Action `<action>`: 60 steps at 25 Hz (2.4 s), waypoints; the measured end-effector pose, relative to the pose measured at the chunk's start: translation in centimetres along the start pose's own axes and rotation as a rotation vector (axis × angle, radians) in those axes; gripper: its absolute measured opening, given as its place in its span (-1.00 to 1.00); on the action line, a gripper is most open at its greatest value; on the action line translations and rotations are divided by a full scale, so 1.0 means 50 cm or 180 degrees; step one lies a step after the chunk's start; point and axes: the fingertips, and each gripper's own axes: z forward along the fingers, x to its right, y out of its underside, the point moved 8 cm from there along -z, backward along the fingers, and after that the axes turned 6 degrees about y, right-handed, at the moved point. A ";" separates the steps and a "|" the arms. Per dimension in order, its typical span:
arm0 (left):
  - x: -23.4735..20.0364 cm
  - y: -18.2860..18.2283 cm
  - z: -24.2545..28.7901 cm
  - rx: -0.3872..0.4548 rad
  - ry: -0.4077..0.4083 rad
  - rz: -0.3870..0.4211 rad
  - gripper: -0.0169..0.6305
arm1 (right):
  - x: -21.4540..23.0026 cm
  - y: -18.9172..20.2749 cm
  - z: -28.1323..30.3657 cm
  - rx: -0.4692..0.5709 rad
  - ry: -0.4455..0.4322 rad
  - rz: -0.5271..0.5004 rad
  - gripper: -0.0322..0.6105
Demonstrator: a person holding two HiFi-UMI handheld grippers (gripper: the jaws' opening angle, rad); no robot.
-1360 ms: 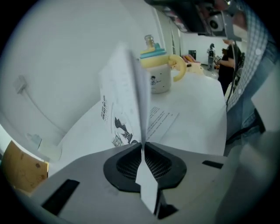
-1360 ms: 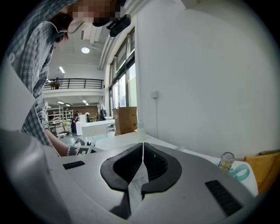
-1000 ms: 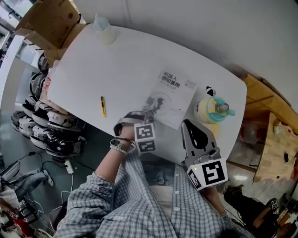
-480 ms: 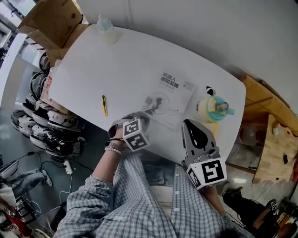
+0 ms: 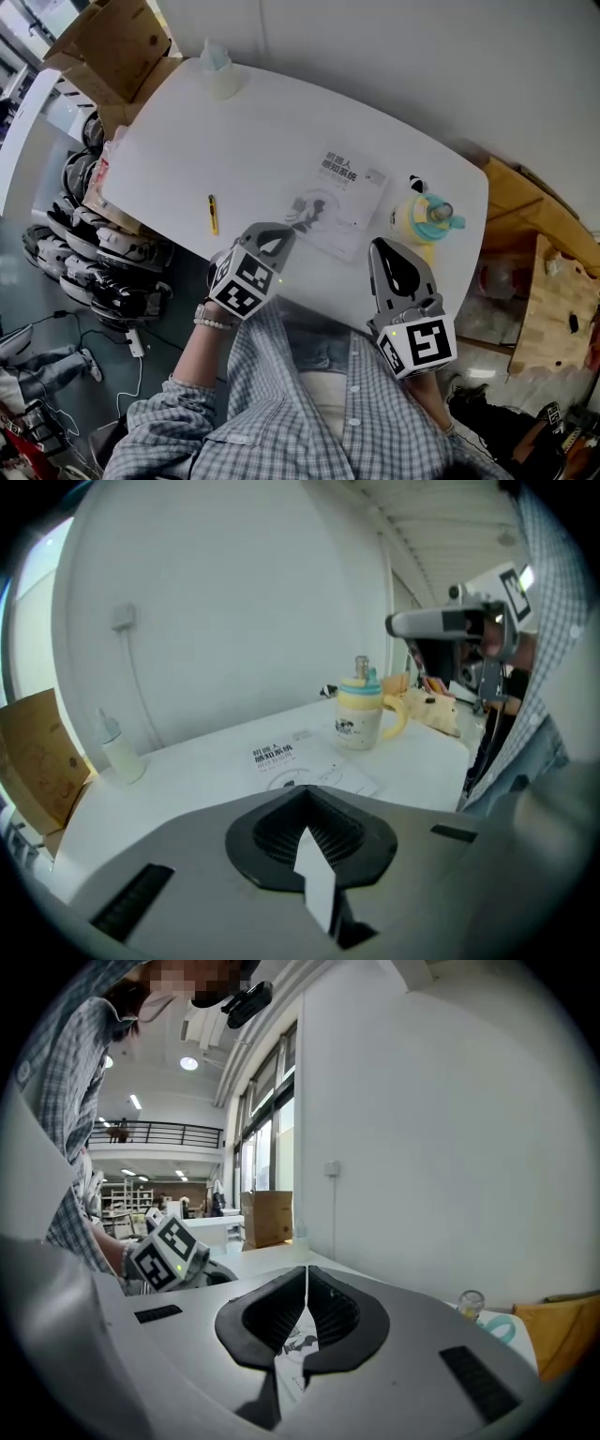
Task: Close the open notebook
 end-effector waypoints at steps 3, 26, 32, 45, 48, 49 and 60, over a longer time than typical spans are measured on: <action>0.000 -0.026 -0.052 0.0339 -0.0092 -0.0220 -0.92 | 0.003 -0.005 -0.010 0.0041 0.0043 -0.0028 -0.83; 0.085 -0.120 -0.233 0.1462 -0.0165 -0.0316 -0.92 | -0.025 -0.078 -0.047 0.0524 0.0059 -0.0274 -0.83; 0.091 -0.123 -0.237 0.1528 -0.0125 -0.0315 -0.92 | -0.046 -0.077 -0.055 0.0480 -0.0010 -0.0517 -0.83; 0.106 -0.154 -0.229 0.1546 -0.0007 -0.0172 -0.92 | -0.054 -0.069 -0.065 0.0418 -0.0018 -0.0695 -0.83; 0.105 -0.158 -0.230 0.1573 -0.0009 -0.0179 -0.92 | -0.055 -0.068 -0.063 0.0388 -0.0014 -0.0636 -0.83; 0.106 -0.159 -0.230 0.1574 -0.0010 -0.0179 -0.92 | -0.055 -0.068 -0.062 0.0396 -0.0020 -0.0646 -0.83; 0.109 -0.159 -0.225 0.1469 -0.0007 -0.0130 -0.92 | -0.050 -0.060 -0.057 0.0340 0.0011 -0.0670 -0.83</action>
